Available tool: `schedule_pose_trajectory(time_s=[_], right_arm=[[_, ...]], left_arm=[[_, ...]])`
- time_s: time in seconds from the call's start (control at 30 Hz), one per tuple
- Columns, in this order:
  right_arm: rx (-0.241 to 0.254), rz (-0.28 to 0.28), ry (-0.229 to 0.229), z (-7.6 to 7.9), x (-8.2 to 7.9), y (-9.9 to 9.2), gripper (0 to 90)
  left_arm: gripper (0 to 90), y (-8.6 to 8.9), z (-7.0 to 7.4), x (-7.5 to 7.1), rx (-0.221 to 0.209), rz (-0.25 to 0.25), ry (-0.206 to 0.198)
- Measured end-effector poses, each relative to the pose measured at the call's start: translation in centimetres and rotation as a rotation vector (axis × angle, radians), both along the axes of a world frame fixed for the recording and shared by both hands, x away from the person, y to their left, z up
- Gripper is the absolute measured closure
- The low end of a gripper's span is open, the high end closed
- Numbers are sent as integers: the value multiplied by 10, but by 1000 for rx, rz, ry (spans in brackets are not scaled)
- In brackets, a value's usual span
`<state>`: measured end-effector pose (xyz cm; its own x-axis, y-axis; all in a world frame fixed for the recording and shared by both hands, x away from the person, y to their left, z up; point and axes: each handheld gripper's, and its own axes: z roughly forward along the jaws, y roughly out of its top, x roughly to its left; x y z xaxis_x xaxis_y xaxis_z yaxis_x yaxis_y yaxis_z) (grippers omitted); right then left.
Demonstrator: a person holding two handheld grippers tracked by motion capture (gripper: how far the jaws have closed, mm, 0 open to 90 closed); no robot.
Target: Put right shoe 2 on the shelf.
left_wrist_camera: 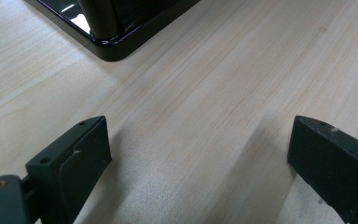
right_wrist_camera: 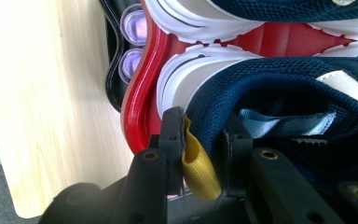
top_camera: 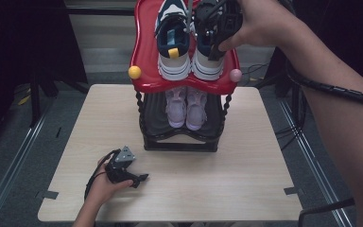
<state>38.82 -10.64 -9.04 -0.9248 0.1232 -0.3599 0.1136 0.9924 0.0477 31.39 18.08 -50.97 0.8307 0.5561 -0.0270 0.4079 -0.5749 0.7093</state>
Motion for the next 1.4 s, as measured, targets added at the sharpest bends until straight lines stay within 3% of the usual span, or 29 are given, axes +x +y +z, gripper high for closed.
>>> schedule_pose_trajectory(time_s=[0.43,0.87,1.17,1.4], right_arm=[[9,-24,3,-2,0,0,704],[38,-71,7,-3,1,-7,509],[94,-108,16,6,-5,-13,370],[116,-165,20,14,-10,-27,316]], left_arm=[[52,0,0,0,1,0,0],[51,0,0,0,1,0,0],[48,0,0,0,1,1,0],[43,0,0,0,4,3,-2]])
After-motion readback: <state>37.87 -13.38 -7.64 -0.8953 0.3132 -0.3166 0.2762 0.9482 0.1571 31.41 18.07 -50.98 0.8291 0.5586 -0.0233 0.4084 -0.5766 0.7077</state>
